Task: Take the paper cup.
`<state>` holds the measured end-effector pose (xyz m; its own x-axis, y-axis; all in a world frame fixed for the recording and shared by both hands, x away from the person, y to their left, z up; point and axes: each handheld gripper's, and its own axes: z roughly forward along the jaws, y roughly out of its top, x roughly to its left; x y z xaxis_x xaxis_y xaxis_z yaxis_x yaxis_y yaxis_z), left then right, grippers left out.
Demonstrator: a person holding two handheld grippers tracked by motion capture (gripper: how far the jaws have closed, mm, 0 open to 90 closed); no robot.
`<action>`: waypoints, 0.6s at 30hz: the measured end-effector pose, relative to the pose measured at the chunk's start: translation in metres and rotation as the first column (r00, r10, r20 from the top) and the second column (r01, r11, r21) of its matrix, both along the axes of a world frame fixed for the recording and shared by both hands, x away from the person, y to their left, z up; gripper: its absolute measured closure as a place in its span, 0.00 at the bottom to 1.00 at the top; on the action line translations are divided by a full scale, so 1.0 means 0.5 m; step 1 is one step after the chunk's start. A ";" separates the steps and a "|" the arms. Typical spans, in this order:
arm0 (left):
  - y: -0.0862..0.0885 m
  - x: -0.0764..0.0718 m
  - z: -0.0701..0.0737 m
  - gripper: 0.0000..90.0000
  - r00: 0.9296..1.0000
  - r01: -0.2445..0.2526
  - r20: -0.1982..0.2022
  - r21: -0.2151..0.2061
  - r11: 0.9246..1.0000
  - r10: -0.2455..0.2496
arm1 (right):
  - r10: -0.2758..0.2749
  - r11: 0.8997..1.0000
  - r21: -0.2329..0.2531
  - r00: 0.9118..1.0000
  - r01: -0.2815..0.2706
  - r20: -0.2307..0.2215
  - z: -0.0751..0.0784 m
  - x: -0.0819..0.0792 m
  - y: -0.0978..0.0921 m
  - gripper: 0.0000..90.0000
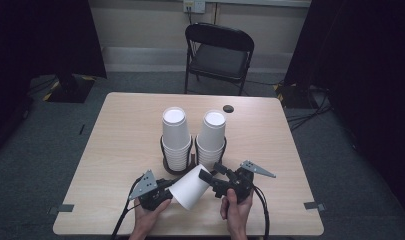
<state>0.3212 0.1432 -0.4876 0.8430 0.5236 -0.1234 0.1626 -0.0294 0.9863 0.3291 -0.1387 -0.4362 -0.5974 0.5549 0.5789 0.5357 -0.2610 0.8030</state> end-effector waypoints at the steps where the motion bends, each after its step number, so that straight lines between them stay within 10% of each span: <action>1: 0.002 0.002 0.001 0.95 1.000 0.007 -0.010 0.003 1.000 -0.007 | 0.001 1.000 -0.011 1.000 0.000 0.011 0.001 -0.001 -0.002 0.14; 9: 0.006 0.009 0.017 0.95 0.999 0.028 -0.031 0.109 0.994 -0.025 | 0.062 0.990 -0.136 0.970 -0.030 0.237 0.001 -0.032 -0.007 0.14; 18: 0.010 0.019 0.033 0.95 0.999 0.026 -0.047 0.187 0.982 -0.017 | 0.019 0.978 -0.203 0.957 0.042 0.289 -0.001 -0.055 -0.026 0.17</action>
